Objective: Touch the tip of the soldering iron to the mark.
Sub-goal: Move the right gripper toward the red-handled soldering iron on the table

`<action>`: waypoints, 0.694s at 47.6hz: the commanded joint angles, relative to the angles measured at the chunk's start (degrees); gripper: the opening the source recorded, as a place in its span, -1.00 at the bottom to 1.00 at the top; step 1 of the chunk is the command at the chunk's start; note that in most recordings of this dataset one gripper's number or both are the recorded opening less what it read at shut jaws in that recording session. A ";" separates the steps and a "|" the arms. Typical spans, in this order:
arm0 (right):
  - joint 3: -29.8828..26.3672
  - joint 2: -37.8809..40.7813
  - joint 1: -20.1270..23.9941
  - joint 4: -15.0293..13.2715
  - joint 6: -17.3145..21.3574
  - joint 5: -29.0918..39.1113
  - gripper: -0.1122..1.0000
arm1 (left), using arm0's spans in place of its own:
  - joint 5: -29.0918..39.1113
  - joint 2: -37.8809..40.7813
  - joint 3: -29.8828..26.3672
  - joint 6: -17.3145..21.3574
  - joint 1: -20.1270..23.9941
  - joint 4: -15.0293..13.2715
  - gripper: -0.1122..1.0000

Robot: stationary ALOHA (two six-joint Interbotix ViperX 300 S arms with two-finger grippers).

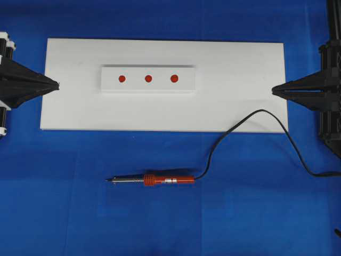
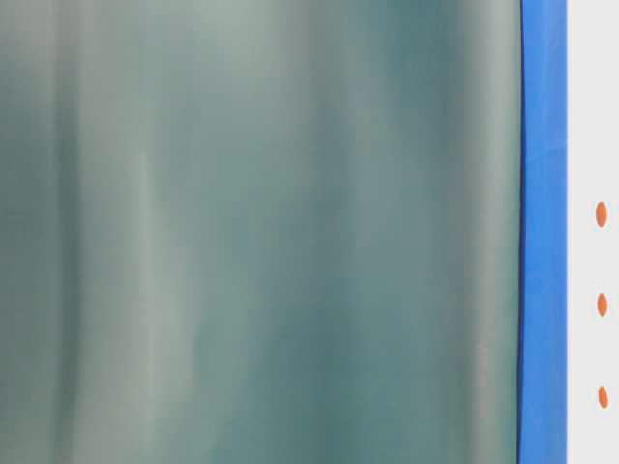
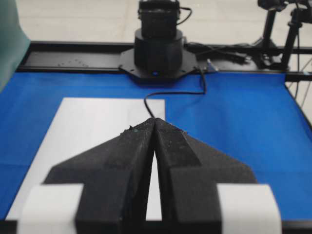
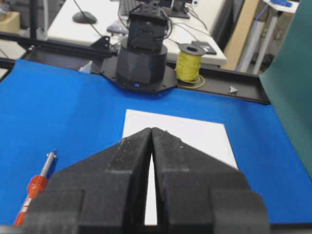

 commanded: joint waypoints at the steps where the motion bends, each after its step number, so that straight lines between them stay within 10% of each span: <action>1: -1.85 0.62 -0.62 0.35 0.26 -0.18 -0.80 | -0.35 0.35 -0.79 0.18 0.35 0.18 -0.79; 33: -6.68 9.05 1.93 0.70 2.29 3.69 -0.87 | -0.35 0.70 -0.79 -0.09 0.35 0.26 -0.79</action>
